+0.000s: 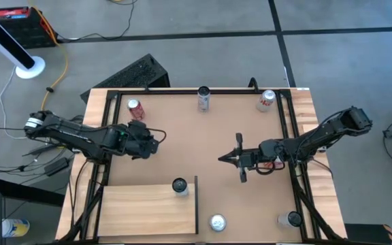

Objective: Place canned beverage on shelf
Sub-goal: Put the white and blue soda can on the shelf aligned with the other white and blue soda can

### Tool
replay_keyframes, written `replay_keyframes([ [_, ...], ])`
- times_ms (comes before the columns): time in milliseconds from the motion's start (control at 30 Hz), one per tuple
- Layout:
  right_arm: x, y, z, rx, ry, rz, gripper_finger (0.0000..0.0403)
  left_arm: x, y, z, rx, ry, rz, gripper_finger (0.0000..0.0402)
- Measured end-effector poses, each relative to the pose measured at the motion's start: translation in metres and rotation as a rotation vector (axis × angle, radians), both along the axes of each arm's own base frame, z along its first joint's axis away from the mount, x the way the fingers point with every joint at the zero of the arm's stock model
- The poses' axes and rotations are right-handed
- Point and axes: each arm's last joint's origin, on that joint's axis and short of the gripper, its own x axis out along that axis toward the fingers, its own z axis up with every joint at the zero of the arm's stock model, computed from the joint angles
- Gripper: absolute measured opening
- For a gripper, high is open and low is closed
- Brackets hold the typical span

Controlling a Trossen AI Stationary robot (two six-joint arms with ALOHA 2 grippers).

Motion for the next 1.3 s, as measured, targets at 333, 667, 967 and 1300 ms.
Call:
replay_keyframes([
  [333, 0.0, 0.0, 0.0, -0.003, 0.001, 0.0, 0.0031, 0.003, -0.001, 0.001, -0.024, -0.002, -0.047, 0.0347],
  [667, 0.0, 0.0, 0.0, -0.01, 0.0, 0.001, 0.0031, 0.008, 0.009, 0.02, 0.055, -0.001, -0.058, 0.036],
  [967, 0.0, 0.0, 0.0, -0.01, 0.0, 0.001, 0.0031, 0.019, 0.015, 0.08, 0.123, 0.118, -0.59, 0.0361],
  [1300, 0.0, 0.0, 0.0, -0.007, 0.0, 0.001, 0.0031, 0.022, 0.016, 0.085, 0.275, 0.322, -0.926, 0.0362],
])
